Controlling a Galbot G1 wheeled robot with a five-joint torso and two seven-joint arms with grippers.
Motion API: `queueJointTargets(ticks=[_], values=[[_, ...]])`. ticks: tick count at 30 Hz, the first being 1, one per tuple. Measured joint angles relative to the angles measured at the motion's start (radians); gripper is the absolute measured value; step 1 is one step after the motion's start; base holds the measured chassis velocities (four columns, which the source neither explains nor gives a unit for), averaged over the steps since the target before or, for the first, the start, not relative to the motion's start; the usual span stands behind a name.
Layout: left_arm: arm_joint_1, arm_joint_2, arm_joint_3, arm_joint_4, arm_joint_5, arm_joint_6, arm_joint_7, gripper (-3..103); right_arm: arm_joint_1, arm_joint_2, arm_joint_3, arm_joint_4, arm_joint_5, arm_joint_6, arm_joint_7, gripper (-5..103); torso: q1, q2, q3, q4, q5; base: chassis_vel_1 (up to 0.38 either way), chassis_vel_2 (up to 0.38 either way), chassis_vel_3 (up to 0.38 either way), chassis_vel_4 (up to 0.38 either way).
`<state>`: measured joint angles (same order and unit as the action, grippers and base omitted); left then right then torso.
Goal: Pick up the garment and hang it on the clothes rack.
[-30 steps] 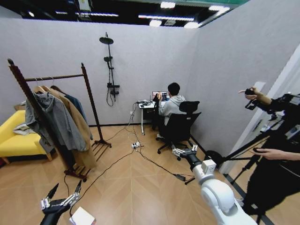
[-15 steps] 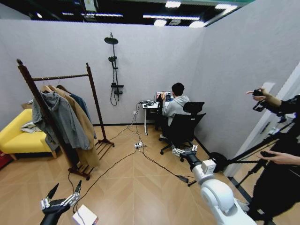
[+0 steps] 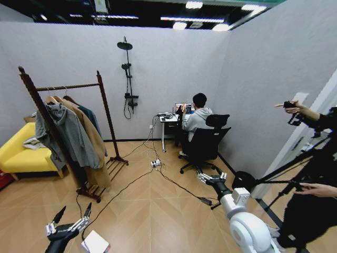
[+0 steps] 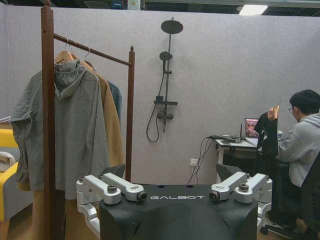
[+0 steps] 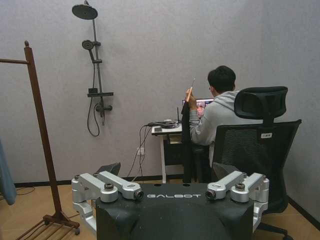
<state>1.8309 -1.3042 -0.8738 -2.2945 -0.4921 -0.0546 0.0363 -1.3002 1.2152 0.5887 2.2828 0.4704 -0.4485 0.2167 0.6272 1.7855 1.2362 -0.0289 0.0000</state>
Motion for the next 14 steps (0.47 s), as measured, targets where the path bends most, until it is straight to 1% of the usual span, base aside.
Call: queueJointTargets(ticks=[3,8,14], values=[[0.000,0.000,0.000,0.000,0.000,0.000,0.000,100,0.005,0.004,0.000,0.003,-0.005,-0.007,0.022,100,0.000,0.000,0.000,0.0001,0.0000,0.000,0.000,0.000,0.000],[0.000,0.000,0.000,0.000,0.000,0.000,0.000,100,0.014,0.021,0.002,0.001,-0.022,-0.006,0.036,100,0.000,0.000,0.000,0.0002,0.0000,0.000,0.000,0.000,0.000],[0.000,0.000,0.000,0.000,0.000,0.000,0.000,100,0.014,0.044,0.002,-0.008,-0.054,0.016,0.038,100,0.000,0.000,0.000,0.0001,0.0000,0.000,0.000,0.000,0.000]])
